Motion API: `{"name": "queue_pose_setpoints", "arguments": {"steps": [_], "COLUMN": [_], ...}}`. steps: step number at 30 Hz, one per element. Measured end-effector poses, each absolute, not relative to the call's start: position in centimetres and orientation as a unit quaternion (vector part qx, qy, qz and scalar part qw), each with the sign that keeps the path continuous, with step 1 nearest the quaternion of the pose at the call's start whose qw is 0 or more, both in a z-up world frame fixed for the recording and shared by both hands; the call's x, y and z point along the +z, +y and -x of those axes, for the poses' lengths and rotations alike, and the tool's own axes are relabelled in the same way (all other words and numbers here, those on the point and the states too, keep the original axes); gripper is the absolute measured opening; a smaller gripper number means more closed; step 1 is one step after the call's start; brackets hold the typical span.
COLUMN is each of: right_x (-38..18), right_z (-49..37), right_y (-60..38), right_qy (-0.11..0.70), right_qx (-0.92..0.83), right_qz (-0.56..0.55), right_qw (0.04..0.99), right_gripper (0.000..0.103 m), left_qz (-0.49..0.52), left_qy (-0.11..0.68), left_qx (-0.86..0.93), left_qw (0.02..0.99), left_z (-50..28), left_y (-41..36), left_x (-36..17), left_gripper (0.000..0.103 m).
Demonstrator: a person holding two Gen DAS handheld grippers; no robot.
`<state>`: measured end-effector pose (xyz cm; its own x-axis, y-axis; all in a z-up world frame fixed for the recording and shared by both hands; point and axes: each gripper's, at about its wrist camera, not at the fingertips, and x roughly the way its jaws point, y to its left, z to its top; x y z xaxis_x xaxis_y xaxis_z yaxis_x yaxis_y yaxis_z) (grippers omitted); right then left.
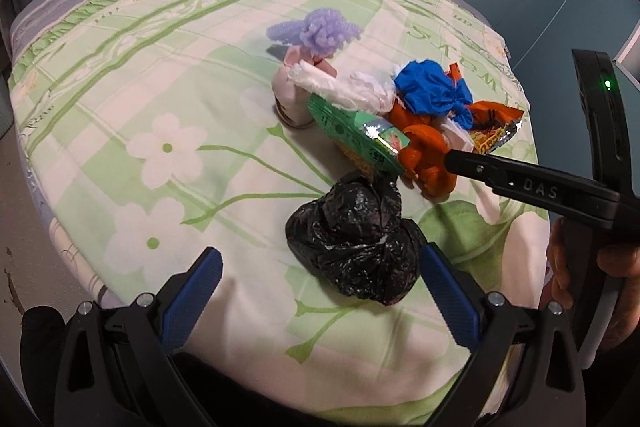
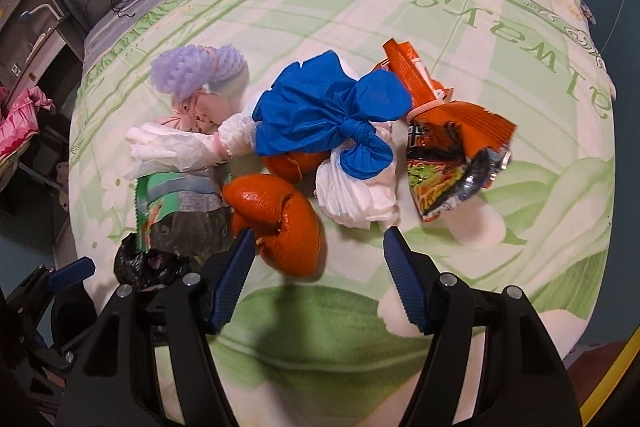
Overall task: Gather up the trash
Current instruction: 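Grasp the small black bag with the left tool while the right tool grasps the orange peel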
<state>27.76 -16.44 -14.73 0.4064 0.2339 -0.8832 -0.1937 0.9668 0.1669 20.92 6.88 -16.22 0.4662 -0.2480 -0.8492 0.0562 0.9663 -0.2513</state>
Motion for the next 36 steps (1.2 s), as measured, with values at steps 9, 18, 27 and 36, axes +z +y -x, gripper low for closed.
{"name": "queue_pose_setpoints", "arguments": {"steps": [9,18,27,36], "right_x": [-16.3,-17.4,-17.8,-17.8], "right_z": [-29.3,-30.4,-30.0,-29.8], "right_y": [-15.3,-14.5,-14.9,-14.9], "right_qy": [0.549,0.562,0.568,0.566], "right_qx": [0.121,0.115,0.112,0.099], "right_qz": [-0.011,-0.009,-0.012,-0.006], "right_qw": [0.827,0.819,0.815,0.818], "right_gripper": [0.057,0.044,0.039,0.025], "left_qz": [0.098,0.105,0.096,0.091], "left_qy": [0.523,0.526,0.522,0.521], "left_qx": [-0.102,-0.134,-0.159,-0.174], "left_qw": [0.841,0.833,0.832,0.830], "left_z": [-22.6,-23.2,-22.9,-22.8], "left_y": [6.4,5.5,4.6,3.6], "left_x": [-17.5,-18.0,-17.9,-17.9], "left_gripper": [0.094,0.068,0.054,0.040]}}
